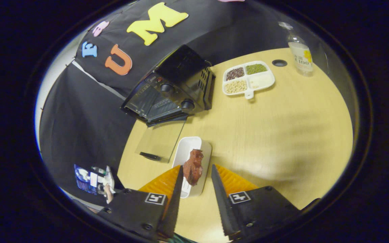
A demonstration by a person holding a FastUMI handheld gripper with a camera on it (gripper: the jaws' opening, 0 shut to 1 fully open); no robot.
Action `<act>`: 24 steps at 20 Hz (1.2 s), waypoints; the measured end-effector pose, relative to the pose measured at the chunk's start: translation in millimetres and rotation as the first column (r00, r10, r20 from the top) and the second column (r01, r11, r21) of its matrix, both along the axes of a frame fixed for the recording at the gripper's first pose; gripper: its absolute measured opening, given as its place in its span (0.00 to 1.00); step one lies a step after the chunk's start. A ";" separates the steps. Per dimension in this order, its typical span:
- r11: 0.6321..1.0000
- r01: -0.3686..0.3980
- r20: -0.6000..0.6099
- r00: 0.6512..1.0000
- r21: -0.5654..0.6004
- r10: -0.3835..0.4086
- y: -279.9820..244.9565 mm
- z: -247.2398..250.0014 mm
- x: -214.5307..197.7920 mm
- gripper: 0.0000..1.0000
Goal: Open the toaster oven, put the food inside, and close the toaster oven door.
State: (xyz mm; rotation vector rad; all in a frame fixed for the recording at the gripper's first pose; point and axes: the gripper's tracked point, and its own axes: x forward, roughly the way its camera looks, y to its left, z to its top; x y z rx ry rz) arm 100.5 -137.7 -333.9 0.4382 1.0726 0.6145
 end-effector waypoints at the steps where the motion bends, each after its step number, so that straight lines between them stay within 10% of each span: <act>1: 1.000 0.026 -0.007 1.000 0.010 -0.026 -1.0 2.7 4.1 0.37; 4: 0.999 0.034 0.002 0.999 0.003 -0.034 1.5 8.8 -3.5 0.12; 15: 0.940 0.163 0.397 0.917 -0.300 -0.033 21.2 90.8 -31.3 0.08; 24: 0.873 0.161 0.571 0.807 -0.460 0.152 115.8 112.1 -57.3 0.07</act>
